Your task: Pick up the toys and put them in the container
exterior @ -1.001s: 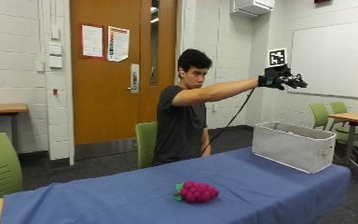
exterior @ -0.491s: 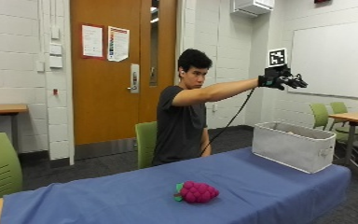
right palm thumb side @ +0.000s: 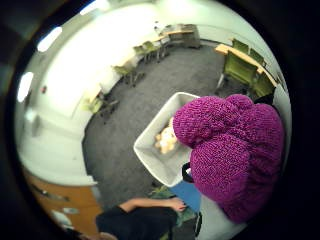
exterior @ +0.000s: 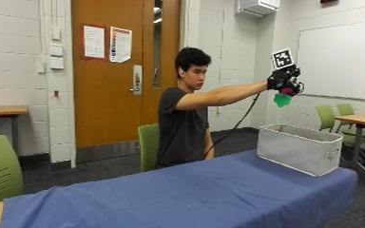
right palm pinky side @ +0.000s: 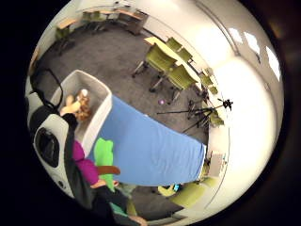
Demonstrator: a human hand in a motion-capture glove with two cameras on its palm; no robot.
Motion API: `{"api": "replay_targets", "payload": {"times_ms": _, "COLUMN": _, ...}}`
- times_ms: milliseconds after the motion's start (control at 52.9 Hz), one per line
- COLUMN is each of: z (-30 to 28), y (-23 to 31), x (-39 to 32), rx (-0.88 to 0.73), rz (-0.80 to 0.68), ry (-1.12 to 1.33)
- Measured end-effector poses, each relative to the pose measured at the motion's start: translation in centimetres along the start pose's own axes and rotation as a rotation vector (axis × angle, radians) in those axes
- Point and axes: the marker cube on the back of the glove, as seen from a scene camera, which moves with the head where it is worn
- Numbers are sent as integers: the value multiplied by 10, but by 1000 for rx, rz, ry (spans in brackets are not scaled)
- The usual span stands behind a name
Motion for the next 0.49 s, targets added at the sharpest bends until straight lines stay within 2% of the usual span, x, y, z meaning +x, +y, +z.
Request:
{"api": "replay_targets", "payload": {"times_ms": 57, "z": 11, "y": -10, "x": -17, "rx": -11, "rz": -26, "ry": -67}}
{"api": "replay_targets", "payload": {"times_ms": 151, "z": 28, "y": -17, "x": 6, "rx": -29, "rz": -24, "ry": -185}}
{"api": "replay_targets", "payload": {"times_ms": 321, "z": 43, "y": -17, "x": -27, "rx": -77, "rz": -183, "ry": -313}}
{"api": "replay_targets", "payload": {"times_ms": 359, "z": 50, "y": -14, "x": -21, "rx": -114, "rz": -209, "ry": -258}}
{"api": "replay_targets", "payload": {"times_ms": 434, "z": 73, "y": -11, "x": 7, "rx": -265, "rz": -123, "ry": 0}}
{"api": "replay_targets", "payload": {"times_ms": 491, "z": 78, "y": -9, "x": 10, "rx": -332, "rz": -84, "ry": -3}}
